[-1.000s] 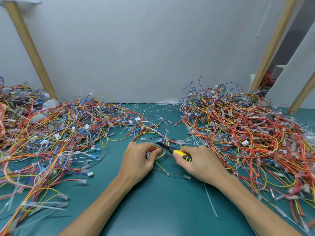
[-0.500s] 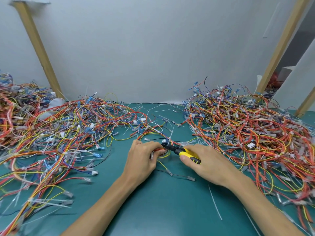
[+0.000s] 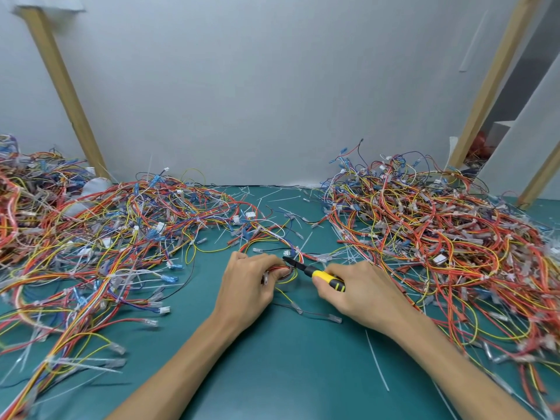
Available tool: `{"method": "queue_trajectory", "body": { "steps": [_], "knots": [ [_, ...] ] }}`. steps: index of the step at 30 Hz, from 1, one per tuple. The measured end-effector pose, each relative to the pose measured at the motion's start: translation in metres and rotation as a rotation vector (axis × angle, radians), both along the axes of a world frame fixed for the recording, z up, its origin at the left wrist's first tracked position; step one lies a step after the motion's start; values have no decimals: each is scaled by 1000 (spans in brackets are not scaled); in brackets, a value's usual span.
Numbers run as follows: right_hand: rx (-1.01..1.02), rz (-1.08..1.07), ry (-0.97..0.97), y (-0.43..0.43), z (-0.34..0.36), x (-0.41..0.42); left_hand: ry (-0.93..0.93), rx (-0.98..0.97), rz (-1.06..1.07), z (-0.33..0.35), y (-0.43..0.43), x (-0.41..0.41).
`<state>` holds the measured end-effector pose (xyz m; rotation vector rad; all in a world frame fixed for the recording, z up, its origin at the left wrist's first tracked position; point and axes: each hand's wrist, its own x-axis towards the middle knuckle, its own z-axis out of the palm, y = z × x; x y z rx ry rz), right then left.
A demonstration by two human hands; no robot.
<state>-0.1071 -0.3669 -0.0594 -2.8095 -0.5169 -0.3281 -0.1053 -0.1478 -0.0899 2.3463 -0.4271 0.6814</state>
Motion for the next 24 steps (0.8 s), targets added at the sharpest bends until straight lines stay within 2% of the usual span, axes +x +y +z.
{"method": "queue_trajectory", "body": {
  "steps": [8, 11, 24],
  "knots": [
    [27, 50, -85, 1, -8, 2, 7, -64, -31, 3, 1, 0],
    [83, 91, -51, -5, -8, 5, -13, -66, -50, 5, 0, 0],
    [92, 94, -9, -6, -12, 11, 6, -34, -24, 5, 0, -2]
  ]
}}
